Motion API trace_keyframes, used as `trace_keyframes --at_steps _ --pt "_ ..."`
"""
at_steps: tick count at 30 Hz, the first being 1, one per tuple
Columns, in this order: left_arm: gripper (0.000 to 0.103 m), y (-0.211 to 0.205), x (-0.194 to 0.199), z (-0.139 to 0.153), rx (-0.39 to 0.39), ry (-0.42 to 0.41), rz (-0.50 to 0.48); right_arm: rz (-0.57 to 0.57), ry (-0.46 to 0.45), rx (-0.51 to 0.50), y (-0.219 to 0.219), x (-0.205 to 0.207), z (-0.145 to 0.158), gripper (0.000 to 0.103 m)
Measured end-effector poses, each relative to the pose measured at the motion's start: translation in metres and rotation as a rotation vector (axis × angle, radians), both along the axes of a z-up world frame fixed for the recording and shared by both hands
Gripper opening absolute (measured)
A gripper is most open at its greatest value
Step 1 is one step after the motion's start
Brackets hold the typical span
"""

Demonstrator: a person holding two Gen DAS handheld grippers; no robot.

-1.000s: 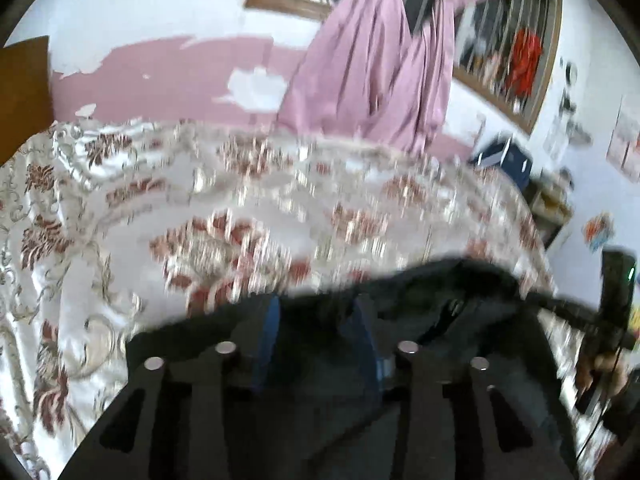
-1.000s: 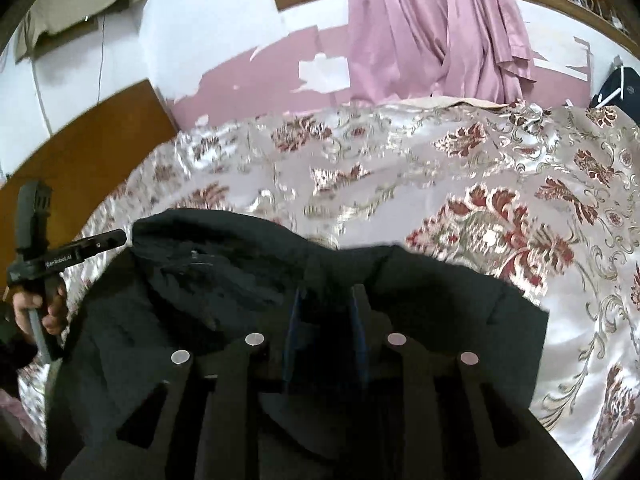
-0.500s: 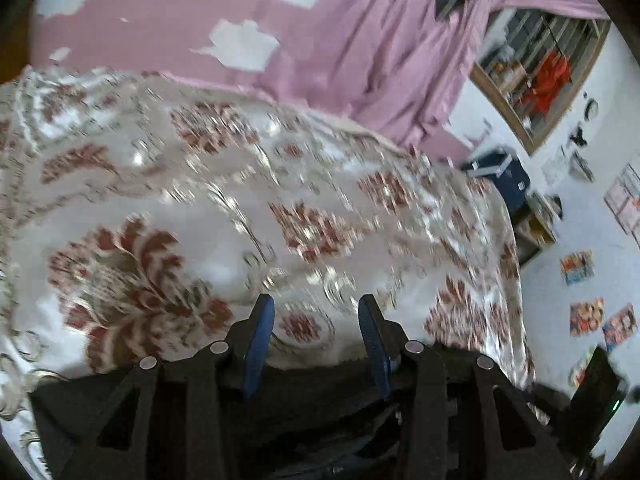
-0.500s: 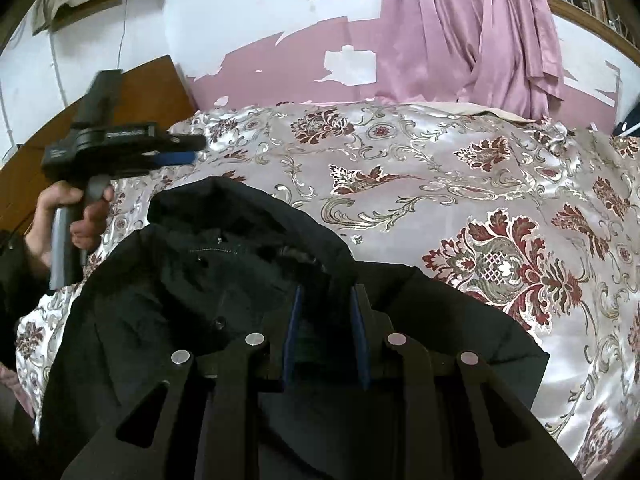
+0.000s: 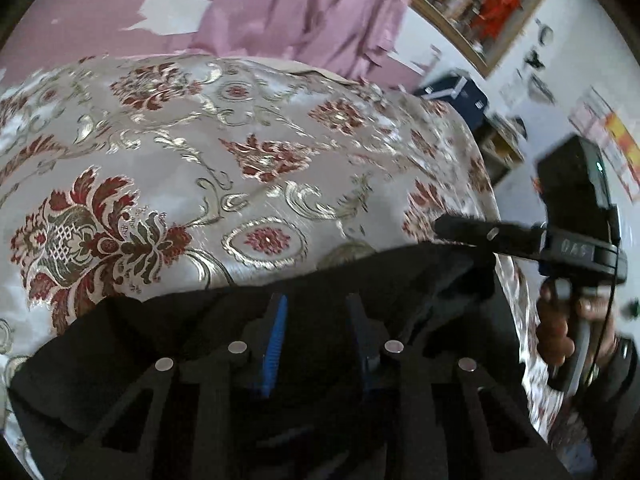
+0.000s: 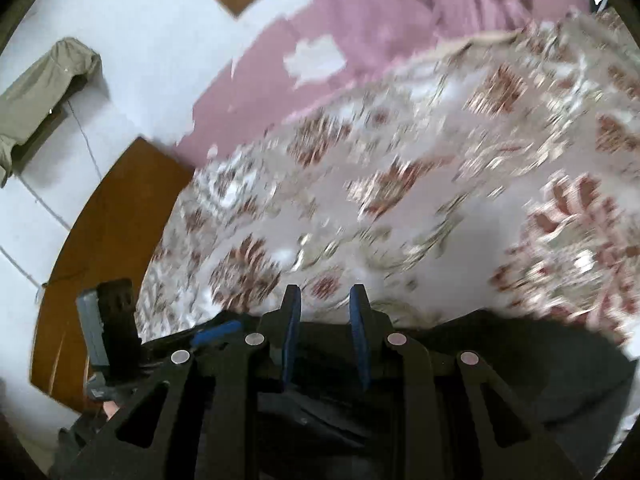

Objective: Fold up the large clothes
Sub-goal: 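Lift the hem with both grippers and fold it toward the collar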

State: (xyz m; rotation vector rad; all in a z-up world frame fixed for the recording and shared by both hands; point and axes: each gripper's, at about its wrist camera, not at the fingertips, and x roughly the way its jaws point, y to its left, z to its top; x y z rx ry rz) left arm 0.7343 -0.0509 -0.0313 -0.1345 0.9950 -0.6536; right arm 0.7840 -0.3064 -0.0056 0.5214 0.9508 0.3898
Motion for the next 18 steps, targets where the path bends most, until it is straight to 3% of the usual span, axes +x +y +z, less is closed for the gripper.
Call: trace_keyframes --at_steps 2,4,7,13,18 --pt "0.025 0.001 -0.007 0.002 0.015 -0.005 -0.054 0.095 0.041 -0.045 0.017 -0.002 -0.005 0.022" --pt "0.025 0.001 -0.016 0.002 0.029 0.0 -0.12 0.223 0.064 -0.173 0.039 -0.018 -0.008 0.022" --pt "0.023 -0.006 -0.033 -0.004 0.081 0.007 -0.223 0.341 0.096 -0.283 0.05 -0.042 -0.017 0.022" --pt "0.023 -0.026 -0.053 -0.018 0.207 0.045 -0.391 0.467 0.181 -0.387 0.055 -0.057 -0.038 0.022" --pt "0.022 -0.041 -0.047 -0.035 0.329 0.044 -0.365 0.519 0.206 -0.466 0.067 -0.048 -0.05 0.022"
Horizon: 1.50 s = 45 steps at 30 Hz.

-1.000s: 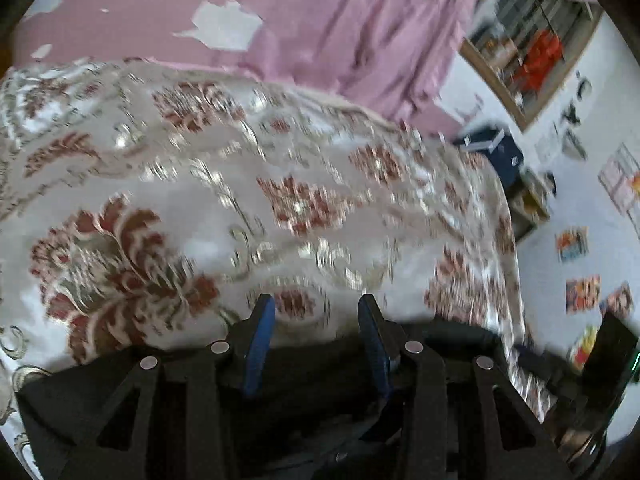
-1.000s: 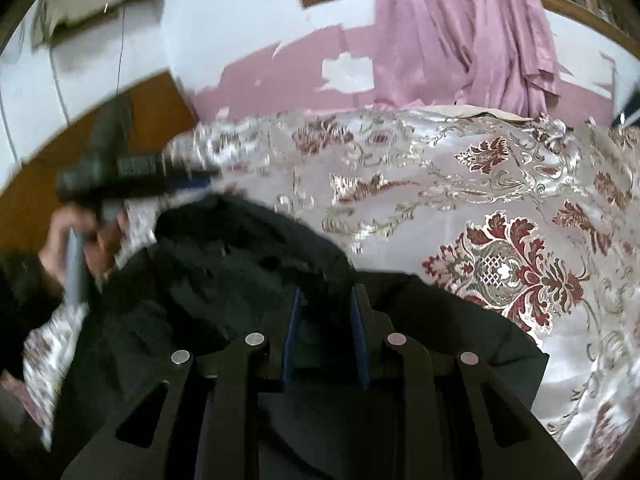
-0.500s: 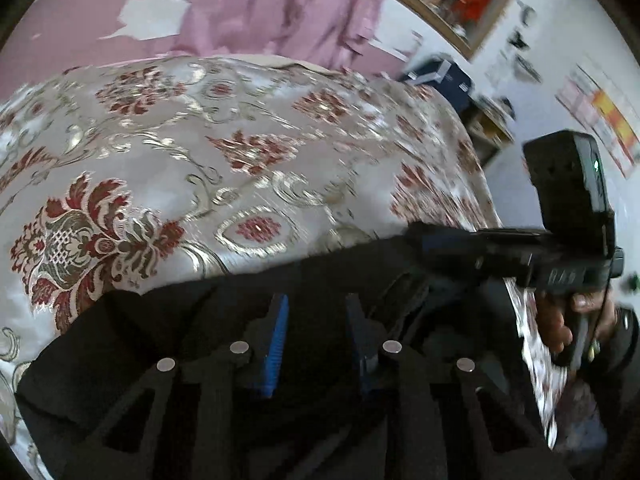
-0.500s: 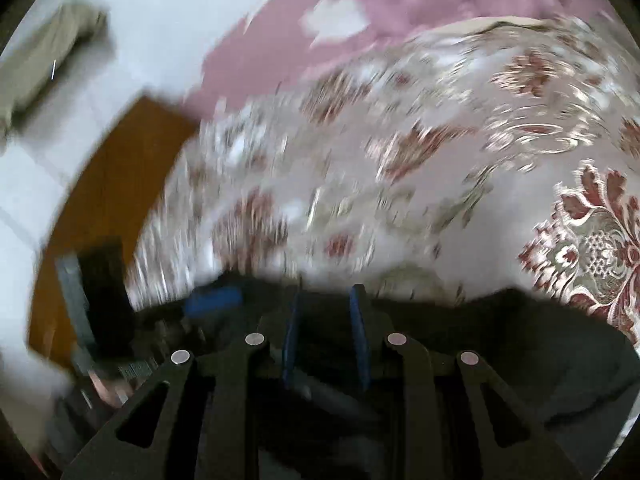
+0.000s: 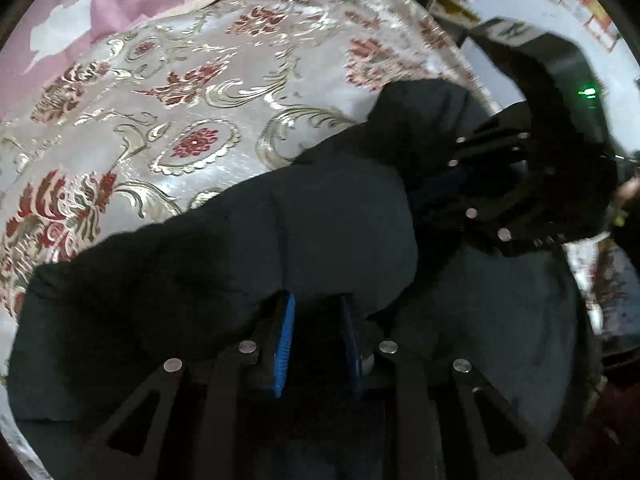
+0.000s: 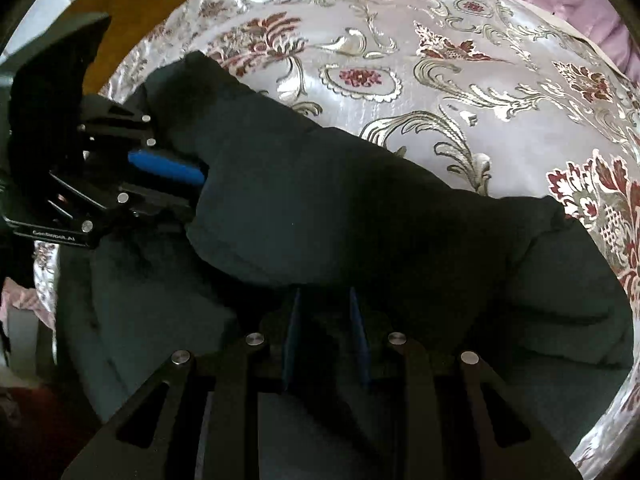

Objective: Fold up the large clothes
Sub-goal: 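Lift the hem with both grippers and fold it toward the collar, then open both grippers to release the folded hem and pull them back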

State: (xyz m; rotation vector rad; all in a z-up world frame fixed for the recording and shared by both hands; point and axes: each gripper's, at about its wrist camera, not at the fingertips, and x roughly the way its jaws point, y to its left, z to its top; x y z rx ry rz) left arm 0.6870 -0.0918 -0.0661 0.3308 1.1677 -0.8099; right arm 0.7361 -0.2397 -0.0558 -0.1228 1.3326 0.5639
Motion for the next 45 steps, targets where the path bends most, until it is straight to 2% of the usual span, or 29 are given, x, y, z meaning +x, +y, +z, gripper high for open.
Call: trace_keyframes --at_steps 3,7,10,13,18,23,26,33,36,37,39,41,42,43,45 --pt "0.021 -0.007 0.007 -0.01 0.046 -0.037 0.028 -0.01 -0.026 -0.04 0.009 0.007 -0.009 0.021" --pt "0.02 -0.014 0.007 -0.019 0.107 -0.138 0.039 -0.034 -0.097 -0.072 0.017 0.012 -0.021 0.02" --pt "0.02 -0.01 -0.002 -0.019 0.083 -0.183 0.064 -0.079 -0.148 -0.03 0.01 0.009 -0.028 0.02" --pt "0.02 0.0 -0.016 -0.011 0.076 -0.202 0.073 -0.085 -0.191 0.021 -0.001 -0.009 -0.023 0.02" --pt "0.02 0.01 -0.022 -0.013 0.075 -0.209 0.096 -0.072 -0.235 0.023 -0.024 -0.048 -0.01 0.02" --pt "0.02 -0.003 -0.011 -0.028 0.122 -0.219 0.146 -0.132 -0.216 0.045 -0.026 -0.028 -0.031 0.019" --pt "0.02 -0.002 -0.022 -0.019 0.127 -0.258 0.154 -0.147 -0.232 0.026 -0.019 -0.026 -0.034 0.019" --pt "0.02 0.009 -0.044 0.018 0.09 -0.342 0.218 -0.219 -0.316 0.086 -0.034 -0.057 -0.005 0.022" --pt "0.021 0.014 -0.046 0.029 0.049 -0.336 0.279 -0.259 -0.345 0.102 -0.041 -0.065 0.005 0.029" --pt "0.023 0.016 -0.047 0.034 0.03 -0.336 0.308 -0.272 -0.359 0.11 -0.044 -0.068 0.008 0.036" --pt "0.036 0.018 -0.05 0.04 0.007 -0.339 0.351 -0.289 -0.385 0.114 -0.045 -0.074 0.015 0.04" --pt "0.075 0.024 -0.055 0.047 -0.024 -0.343 0.407 -0.303 -0.411 0.113 -0.045 -0.079 0.022 0.048" --pt "0.081 0.028 -0.059 0.051 -0.039 -0.361 0.44 -0.315 -0.427 0.104 -0.044 -0.083 0.026 0.053" --pt "0.083 0.031 -0.064 0.056 -0.058 -0.387 0.467 -0.324 -0.446 0.096 -0.045 -0.087 0.03 0.059" --pt "0.084 0.037 -0.07 0.063 -0.081 -0.409 0.496 -0.328 -0.492 0.073 -0.044 -0.095 0.041 0.062"
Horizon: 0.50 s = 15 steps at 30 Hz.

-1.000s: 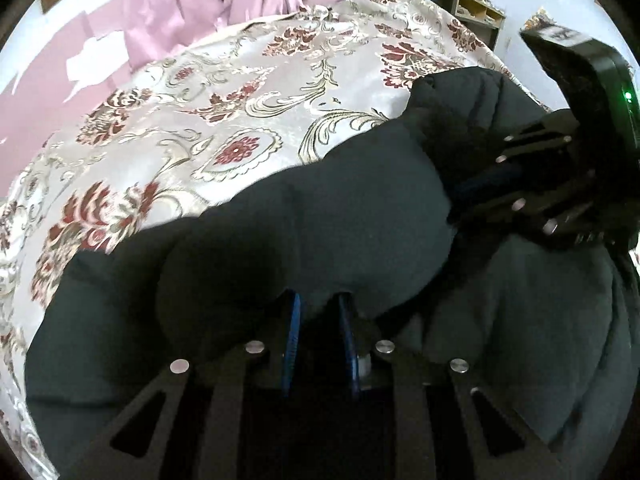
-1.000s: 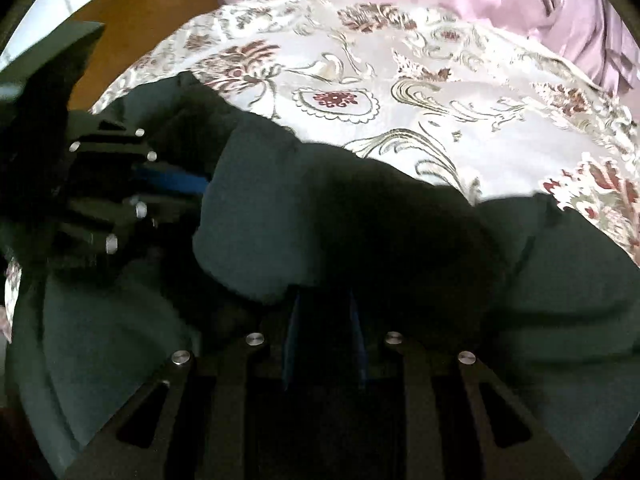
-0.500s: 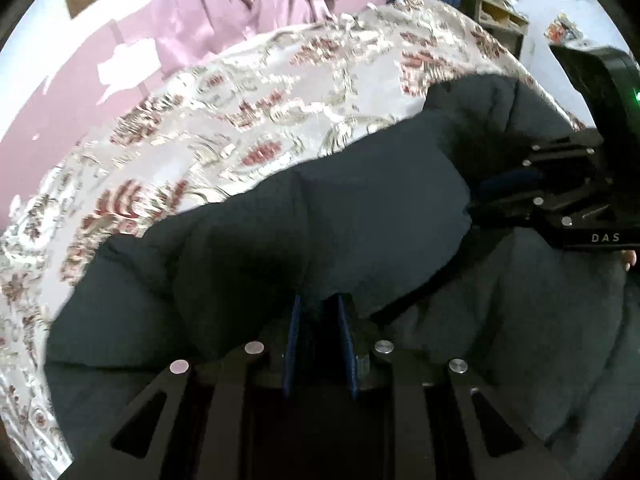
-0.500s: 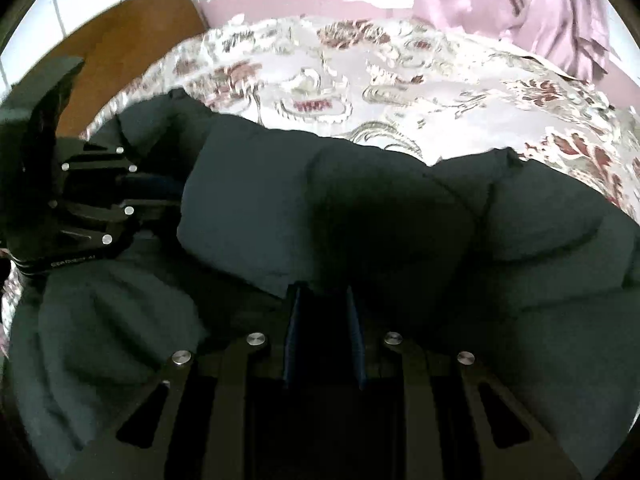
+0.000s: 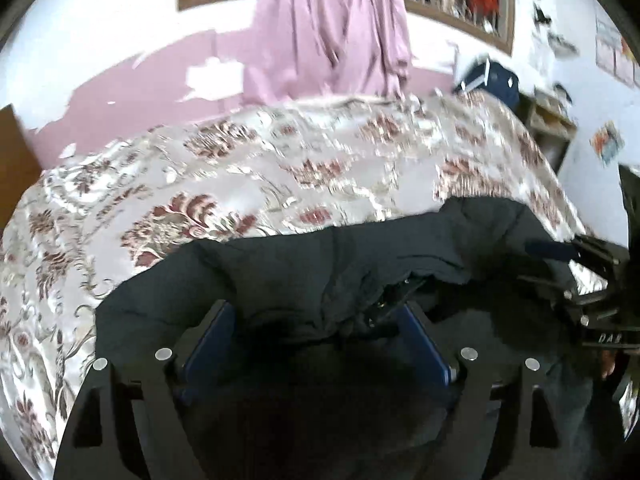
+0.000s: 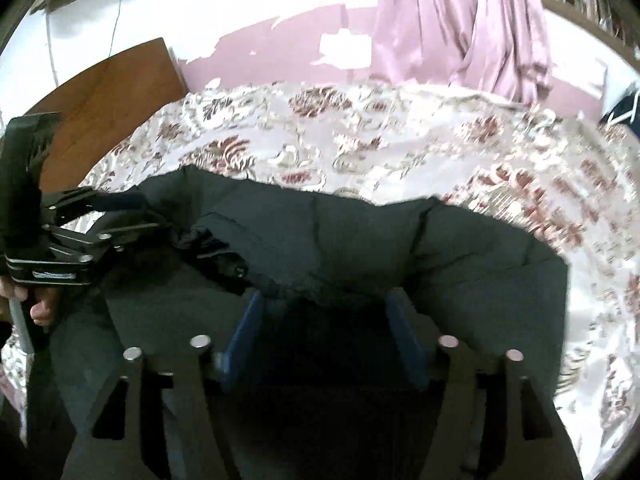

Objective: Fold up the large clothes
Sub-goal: 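Open both grippers to release the folded hem and pull them back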

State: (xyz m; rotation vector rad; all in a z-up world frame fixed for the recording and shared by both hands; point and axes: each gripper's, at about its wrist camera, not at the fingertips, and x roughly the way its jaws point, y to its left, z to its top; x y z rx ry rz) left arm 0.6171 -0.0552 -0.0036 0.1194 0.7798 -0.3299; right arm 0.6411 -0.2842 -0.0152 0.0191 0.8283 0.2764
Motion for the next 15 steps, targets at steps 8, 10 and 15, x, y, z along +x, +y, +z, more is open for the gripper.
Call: trace_keyframes --at_steps 8,10,15 --pt "0.093 0.01 -0.04 0.029 -0.03 -0.081 0.061 -0.082 -0.096 -0.004 -0.007 -0.027 0.038 0.076" --pt "0.096 0.01 -0.054 0.038 -0.042 -0.114 0.074 -0.102 -0.117 0.011 -0.008 -0.035 0.046 0.08" --pt "0.1 0.013 -0.085 0.06 -0.064 -0.18 0.097 -0.153 -0.165 0.045 -0.008 -0.061 0.065 0.093"
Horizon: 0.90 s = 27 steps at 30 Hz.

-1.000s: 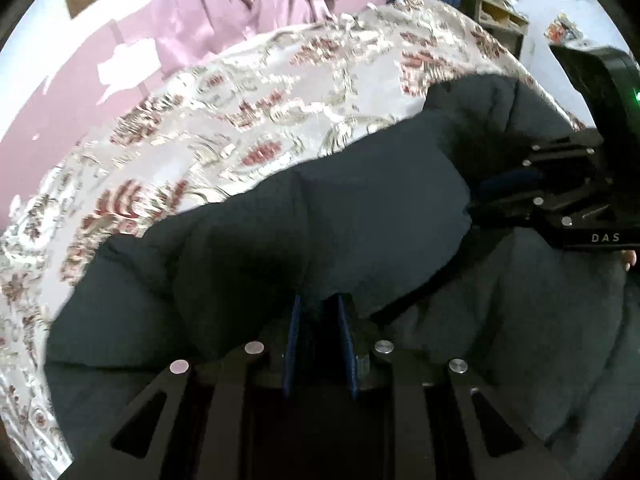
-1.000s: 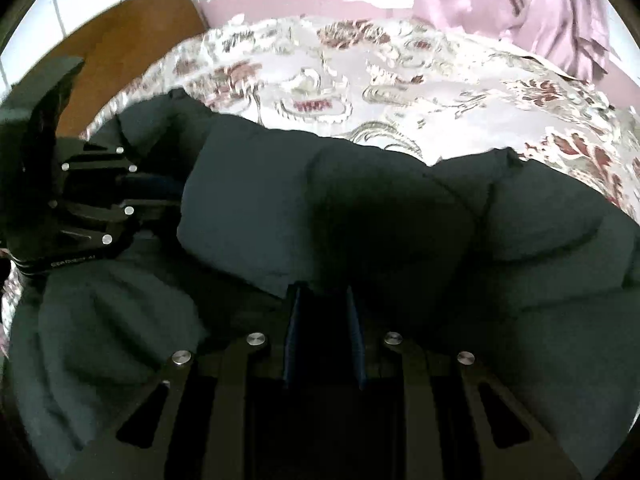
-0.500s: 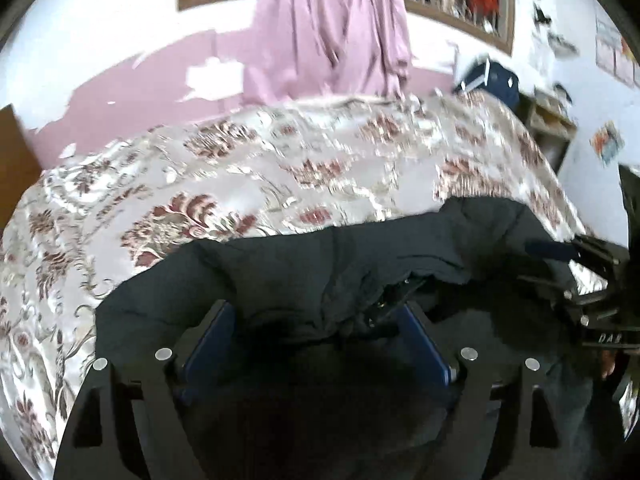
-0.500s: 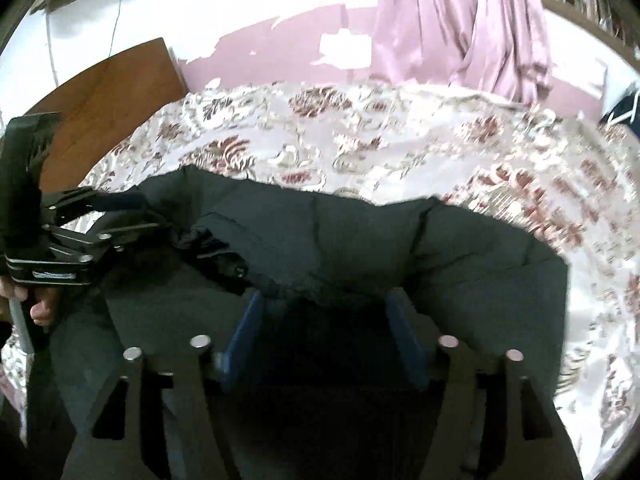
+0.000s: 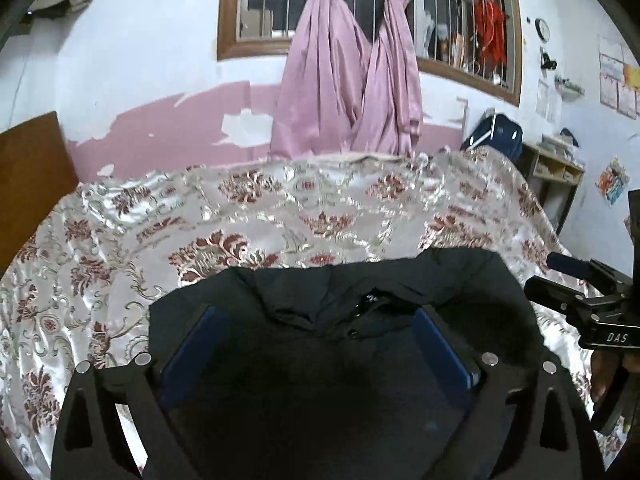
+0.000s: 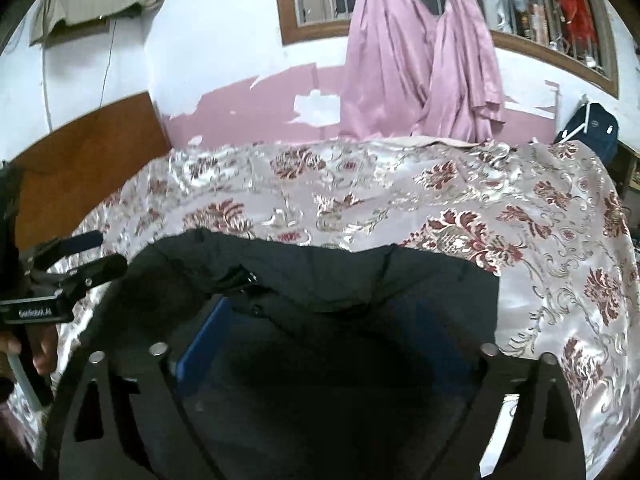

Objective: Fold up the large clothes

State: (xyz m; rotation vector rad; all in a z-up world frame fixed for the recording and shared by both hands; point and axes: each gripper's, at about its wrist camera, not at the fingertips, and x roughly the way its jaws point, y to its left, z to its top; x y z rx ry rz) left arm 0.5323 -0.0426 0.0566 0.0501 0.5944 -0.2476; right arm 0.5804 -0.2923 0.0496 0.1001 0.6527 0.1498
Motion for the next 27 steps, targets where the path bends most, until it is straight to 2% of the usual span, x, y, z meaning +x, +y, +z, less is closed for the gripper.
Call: trace_keyframes --at_steps 5,13,18,21,27 --pt "0.102 0.003 -0.03 0.019 -0.008 -0.043 0.044 -0.036 -0.027 -0.003 0.001 -0.024 0.015 0.099" --pt "0.103 0.012 -0.086 0.038 -0.028 -0.091 0.079 -0.041 -0.084 0.005 0.004 -0.073 0.041 0.101" --pt "0.103 0.016 -0.124 0.046 0.003 -0.143 0.089 -0.026 -0.151 -0.022 0.013 -0.111 0.055 0.101" --pt "0.103 0.02 -0.144 0.048 0.007 -0.136 0.079 -0.035 -0.19 -0.04 0.018 -0.133 0.064 0.101" --pt "0.103 0.026 -0.182 0.053 0.023 -0.16 0.091 -0.026 -0.208 -0.037 0.024 -0.17 0.069 0.101"
